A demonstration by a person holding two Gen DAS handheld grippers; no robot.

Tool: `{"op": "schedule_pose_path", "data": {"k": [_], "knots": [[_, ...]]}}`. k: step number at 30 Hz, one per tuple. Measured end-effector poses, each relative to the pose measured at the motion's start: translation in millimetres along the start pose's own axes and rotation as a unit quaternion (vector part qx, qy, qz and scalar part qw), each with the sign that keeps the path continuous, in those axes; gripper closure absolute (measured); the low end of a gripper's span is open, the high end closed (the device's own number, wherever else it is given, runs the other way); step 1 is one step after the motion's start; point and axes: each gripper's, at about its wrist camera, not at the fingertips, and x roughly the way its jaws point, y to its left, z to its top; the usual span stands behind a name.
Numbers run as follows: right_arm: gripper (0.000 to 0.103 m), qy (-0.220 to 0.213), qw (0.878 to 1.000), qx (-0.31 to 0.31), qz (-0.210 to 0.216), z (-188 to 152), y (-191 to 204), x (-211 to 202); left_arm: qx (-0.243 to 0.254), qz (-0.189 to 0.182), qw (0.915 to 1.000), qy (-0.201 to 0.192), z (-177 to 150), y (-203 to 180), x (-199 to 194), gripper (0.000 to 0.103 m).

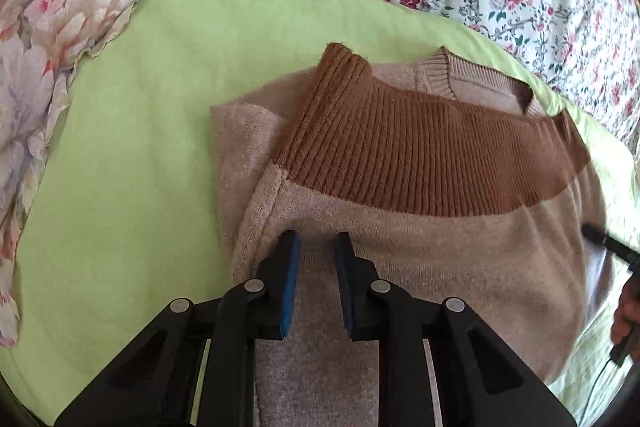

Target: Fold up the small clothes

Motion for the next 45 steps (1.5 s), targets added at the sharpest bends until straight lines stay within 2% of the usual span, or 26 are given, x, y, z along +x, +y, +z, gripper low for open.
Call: {"op": "schedule_pose_path", "data": {"k": [1,2,4,6,8,11,14,19,21,25,30,34,35,37,38,39,40,41,45], "knots": [[0.093,-0.010,1.000,0.021,-0.004,-1,-14,-9,-0.003,0.000,1.0000,0.002,-2,0,-5,0.083],[0.093,-0.018,0.999,0.029,-0.025,-1,-24,-19,-0.003,0.004,1.0000,0.004,-4,-4,-7,0.084],[0.092,-0.027,0.999,0.046,-0.008,-1,-28,-33,-0.010,0.008,0.9999,0.003,-18,-8,-26,0.077],[0.089,-0.035,0.998,0.048,-0.001,-3,-30,-49,-0.038,0.002,0.9992,-0.008,-38,-13,-47,0.054],[0.089,-0.031,0.999,0.037,0.010,-8,-23,-58,-0.070,-0.014,0.9974,-0.011,-63,-17,-65,0.046],[0.088,-0.025,0.999,0.030,0.027,-20,-14,-70,-0.110,-0.042,0.9930,0.004,-101,-23,-81,0.043],[0.084,-0.009,0.999,0.020,0.043,-36,10,-71,-0.158,-0.063,0.9851,0.028,-142,-22,-88,0.039],[0.074,0.020,0.998,-0.015,0.065,-52,43,-72,-0.234,-0.084,0.9672,0.051,-191,-12,-86,0.039],[0.073,0.029,0.997,-0.025,0.074,-60,49,-74,-0.262,-0.096,0.9597,0.035,-197,-8,-88,0.036],[0.071,0.037,0.996,-0.034,0.080,-68,60,-76,-0.273,-0.101,0.9564,0.020,-189,-5,-80,0.033],[0.067,0.037,0.995,-0.030,0.083,-71,65,-76,-0.294,-0.103,0.9504,-0.001,-163,8,-63,0.020],[0.067,0.037,0.996,-0.020,0.084,-69,63,-72,-0.322,-0.090,0.9422,-0.027,-133,16,-49,0.018],[0.066,0.037,0.995,-0.017,0.086,-68,63,-70,-0.324,-0.086,0.9417,-0.031,-129,16,-47,0.018],[0.066,0.035,0.995,-0.017,0.089,-64,64,-69,-0.325,-0.084,0.9412,-0.038,-119,18,-46,0.038],[0.066,0.033,0.995,-0.018,0.093,-60,64,-68,-0.326,-0.091,0.9403,-0.038,-116,18,-46,0.073],[0.066,0.030,0.995,-0.019,0.097,-56,63,-68,-0.327,-0.112,0.9377,-0.034,-113,19,-45,0.088],[0.066,0.028,0.994,-0.018,0.103,-51,62,-68,-0.326,-0.115,0.9376,-0.040,-108,19,-49,0.088],[0.066,0.026,0.994,-0.017,0.107,-47,61,-68,-0.315,-0.112,0.9411,-0.050,-104,15,-56,0.089],[0.066,0.029,0.989,-0.014,0.141,-17,57,-64,-0.241,-0.113,0.9606,-0.081,-81,-25,-84,0.092]]}}
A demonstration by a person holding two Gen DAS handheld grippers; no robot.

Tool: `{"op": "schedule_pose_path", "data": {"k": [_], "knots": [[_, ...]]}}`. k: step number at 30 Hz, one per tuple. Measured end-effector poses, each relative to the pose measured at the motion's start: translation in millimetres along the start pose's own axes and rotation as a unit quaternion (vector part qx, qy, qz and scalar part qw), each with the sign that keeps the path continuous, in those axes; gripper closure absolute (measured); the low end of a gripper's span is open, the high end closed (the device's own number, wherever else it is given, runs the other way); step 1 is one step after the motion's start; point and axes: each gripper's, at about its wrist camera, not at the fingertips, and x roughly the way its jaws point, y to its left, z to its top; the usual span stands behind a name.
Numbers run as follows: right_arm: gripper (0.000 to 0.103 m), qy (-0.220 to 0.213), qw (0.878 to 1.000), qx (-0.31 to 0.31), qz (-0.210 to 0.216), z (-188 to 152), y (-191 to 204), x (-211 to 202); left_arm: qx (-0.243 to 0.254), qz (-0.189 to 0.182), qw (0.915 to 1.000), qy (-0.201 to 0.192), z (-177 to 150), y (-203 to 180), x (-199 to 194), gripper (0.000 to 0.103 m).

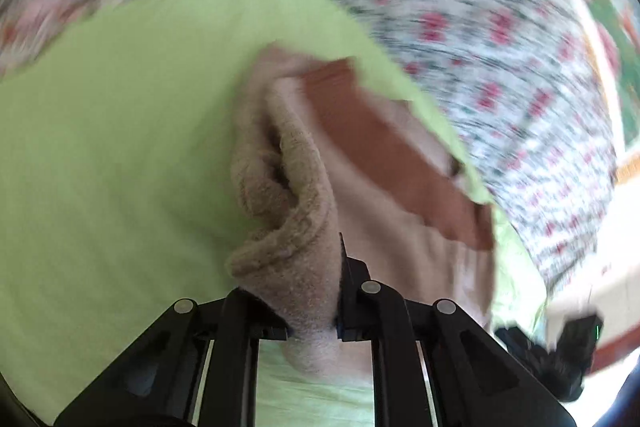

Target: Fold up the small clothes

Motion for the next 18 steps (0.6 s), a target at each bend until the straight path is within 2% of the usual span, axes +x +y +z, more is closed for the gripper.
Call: {"op": "schedule_pose_path", "data": {"k": [2,5,9,12,16,17,18], "knots": [[0.066,0.023,0.999,0.014,0.041,19,-5,9,0.041,-0.016,0.9991,-0.002,-2,-30,-3,0.092],[0.065,0.052,0.993,0.032,0.101,43,-8,28,0.121,-0.031,0.9921,0.015,-17,-83,7,0.093],[0.041,0.090,0.981,0.046,0.163,63,0,61,0.176,-0.026,0.9827,0.050,-42,-115,36,0.093],[0.037,0.124,0.974,0.058,0.183,67,8,94,0.185,-0.029,0.9796,0.074,-52,-122,55,0.093],[0.037,0.144,0.973,0.042,0.174,84,33,143,0.194,-0.033,0.9771,0.081,-55,-126,63,0.093],[0.039,0.135,0.976,0.026,0.167,89,42,150,0.196,-0.032,0.9765,0.082,-55,-127,64,0.093],[0.051,0.128,0.979,0.013,0.159,94,49,154,0.200,-0.032,0.9757,0.083,-54,-129,64,0.093]]}}
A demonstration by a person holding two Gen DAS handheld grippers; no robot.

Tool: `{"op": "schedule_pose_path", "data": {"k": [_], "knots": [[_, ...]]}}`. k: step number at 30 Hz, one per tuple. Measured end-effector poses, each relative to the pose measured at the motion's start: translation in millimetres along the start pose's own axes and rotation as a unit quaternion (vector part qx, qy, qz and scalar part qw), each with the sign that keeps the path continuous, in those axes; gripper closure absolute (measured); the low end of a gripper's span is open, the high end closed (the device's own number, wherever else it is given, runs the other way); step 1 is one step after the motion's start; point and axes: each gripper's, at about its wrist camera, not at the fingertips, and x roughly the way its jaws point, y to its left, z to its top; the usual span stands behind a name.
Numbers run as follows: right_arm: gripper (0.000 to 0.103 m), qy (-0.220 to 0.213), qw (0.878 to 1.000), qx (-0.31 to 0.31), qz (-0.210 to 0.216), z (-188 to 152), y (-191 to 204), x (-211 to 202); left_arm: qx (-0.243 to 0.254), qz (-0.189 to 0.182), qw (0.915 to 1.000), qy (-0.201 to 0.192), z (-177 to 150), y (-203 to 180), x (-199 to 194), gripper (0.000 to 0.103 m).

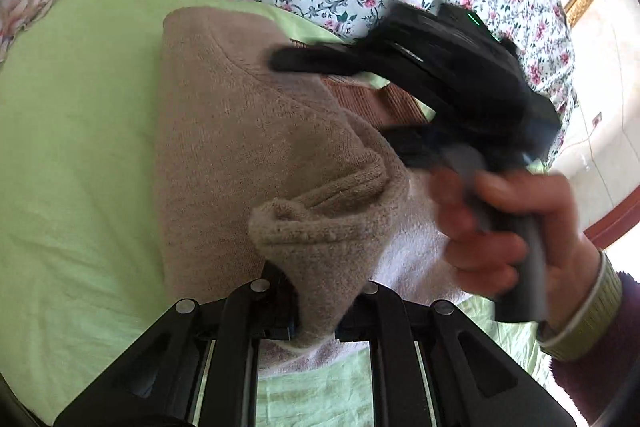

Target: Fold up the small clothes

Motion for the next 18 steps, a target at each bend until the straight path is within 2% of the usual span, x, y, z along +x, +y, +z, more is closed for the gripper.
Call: {"op": "schedule_pose_path", "data": {"k": [1,2,3,7,10,13,15,18], "knots": [[0.060,-0.004,1.000,-0.011,-0.011,7,7,4,0.004,0.003,1.0000,0.000,2,-2,-1,0.093],[0.080,-0.007,1.000,-0.015,-0.013,11,11,4,0.010,0.006,0.9999,0.000,3,-4,-2,0.093],[0.085,-0.017,0.999,-0.025,-0.016,15,18,-1,0.015,0.008,0.9998,-0.002,6,-7,-5,0.093],[0.086,-0.052,0.993,-0.095,-0.044,7,48,-45,0.027,-0.024,0.9993,-0.014,15,-25,-17,0.093],[0.086,-0.077,0.988,-0.115,-0.069,-6,45,-93,0.049,-0.051,0.9975,-0.009,15,-57,-9,0.093],[0.086,-0.089,0.983,-0.111,-0.113,-20,16,-135,0.073,-0.067,0.9951,0.007,12,-92,16,0.092],[0.086,-0.094,0.983,-0.084,-0.132,-25,-13,-155,0.088,-0.075,0.9930,0.024,8,-113,41,0.092],[0.086,-0.097,0.982,-0.051,-0.154,-32,-55,-169,0.097,-0.082,0.9903,0.056,3,-130,79,0.092]]}}
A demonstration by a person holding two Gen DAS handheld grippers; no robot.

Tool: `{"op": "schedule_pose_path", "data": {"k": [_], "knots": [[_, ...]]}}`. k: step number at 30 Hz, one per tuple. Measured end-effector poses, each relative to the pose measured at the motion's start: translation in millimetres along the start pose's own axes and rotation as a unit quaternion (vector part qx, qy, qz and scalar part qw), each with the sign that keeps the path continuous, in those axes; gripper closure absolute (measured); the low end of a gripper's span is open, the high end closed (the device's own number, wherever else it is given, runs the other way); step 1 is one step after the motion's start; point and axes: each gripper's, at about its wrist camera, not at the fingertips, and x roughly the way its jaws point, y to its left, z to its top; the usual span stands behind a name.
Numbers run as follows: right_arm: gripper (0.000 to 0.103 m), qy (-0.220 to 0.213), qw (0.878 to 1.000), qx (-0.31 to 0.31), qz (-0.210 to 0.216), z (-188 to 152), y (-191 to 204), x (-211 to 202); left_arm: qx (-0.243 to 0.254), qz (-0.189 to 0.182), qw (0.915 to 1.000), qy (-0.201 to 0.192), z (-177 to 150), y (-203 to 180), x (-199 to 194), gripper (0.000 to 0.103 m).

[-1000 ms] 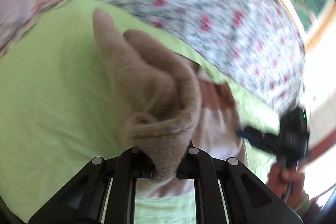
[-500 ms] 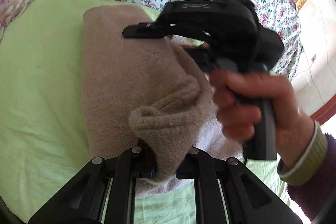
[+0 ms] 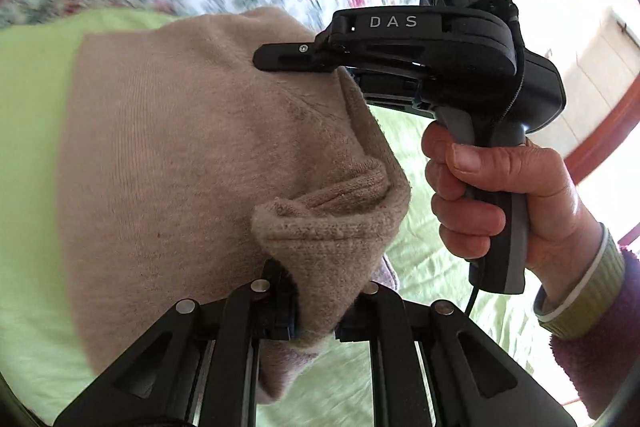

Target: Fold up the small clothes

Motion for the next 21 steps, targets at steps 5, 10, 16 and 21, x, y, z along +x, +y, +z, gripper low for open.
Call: {"op": "schedule_pose_path", "data": {"k": [5,10,16,21], "knots": [[0.086,0.002,1.000,0.008,-0.026,-13,-24,7,0.018,0.010,0.9991,0.037,-1,-6,38,0.092],[0.083,0.003,0.998,-0.003,-0.057,-15,-25,12,0.006,-0.002,0.9986,0.053,-4,1,45,0.085],[0.071,-0.023,0.995,-0.007,-0.097,-25,-27,-6,0.003,-0.030,0.9982,0.053,-11,11,4,0.050],[0.035,-0.042,0.996,0.015,-0.082,-44,-23,-23,-0.026,-0.004,0.9995,0.017,-17,42,-43,0.034]]}}
